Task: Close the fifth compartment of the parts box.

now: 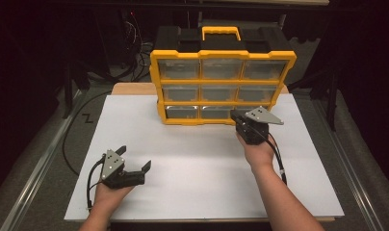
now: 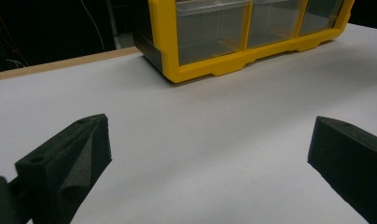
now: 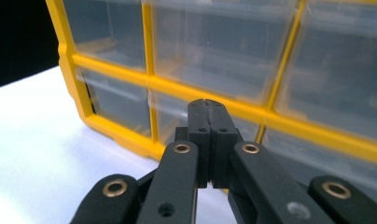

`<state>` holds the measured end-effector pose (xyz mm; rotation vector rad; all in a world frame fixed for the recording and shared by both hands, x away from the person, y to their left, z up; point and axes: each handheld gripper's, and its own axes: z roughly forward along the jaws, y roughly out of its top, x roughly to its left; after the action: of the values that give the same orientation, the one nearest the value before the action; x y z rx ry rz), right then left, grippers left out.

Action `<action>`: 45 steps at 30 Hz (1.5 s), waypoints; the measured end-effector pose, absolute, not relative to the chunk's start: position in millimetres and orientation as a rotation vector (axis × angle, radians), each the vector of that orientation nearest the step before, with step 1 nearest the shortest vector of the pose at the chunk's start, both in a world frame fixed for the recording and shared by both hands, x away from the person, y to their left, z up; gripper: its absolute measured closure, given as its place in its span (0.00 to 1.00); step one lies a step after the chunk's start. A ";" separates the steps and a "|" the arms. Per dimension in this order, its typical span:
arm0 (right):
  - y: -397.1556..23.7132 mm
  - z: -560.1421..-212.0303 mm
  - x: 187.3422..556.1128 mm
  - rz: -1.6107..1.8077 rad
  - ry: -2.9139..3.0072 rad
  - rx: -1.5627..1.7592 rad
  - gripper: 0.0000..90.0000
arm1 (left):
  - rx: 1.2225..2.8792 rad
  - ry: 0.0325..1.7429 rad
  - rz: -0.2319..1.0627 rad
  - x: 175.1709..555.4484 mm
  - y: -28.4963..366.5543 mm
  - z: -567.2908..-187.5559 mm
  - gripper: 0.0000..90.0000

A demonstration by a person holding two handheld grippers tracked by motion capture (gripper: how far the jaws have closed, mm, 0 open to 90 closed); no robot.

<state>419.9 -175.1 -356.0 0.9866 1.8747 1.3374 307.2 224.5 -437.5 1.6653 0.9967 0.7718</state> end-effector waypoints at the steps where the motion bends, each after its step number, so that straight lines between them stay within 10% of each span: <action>1: -177.9 -358.4 418.4 1.334 1.879 0.985 1.00 | 1.667 0.996 0.773 307.3 224.3 -437.7 0.00; 32: -262.1 -411.7 358.1 1.310 1.890 1.066 0.99 | 1.677 1.019 0.776 307.7 223.7 -438.8 0.00; 45: -257.2 -415.1 356.4 1.325 1.967 1.057 0.65 | 1.689 1.027 0.775 307.2 223.1 -439.5 0.00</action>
<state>356.4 -257.2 -415.1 1.0566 1.9668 1.3253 307.2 223.1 -439.5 1.6894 1.0275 0.7746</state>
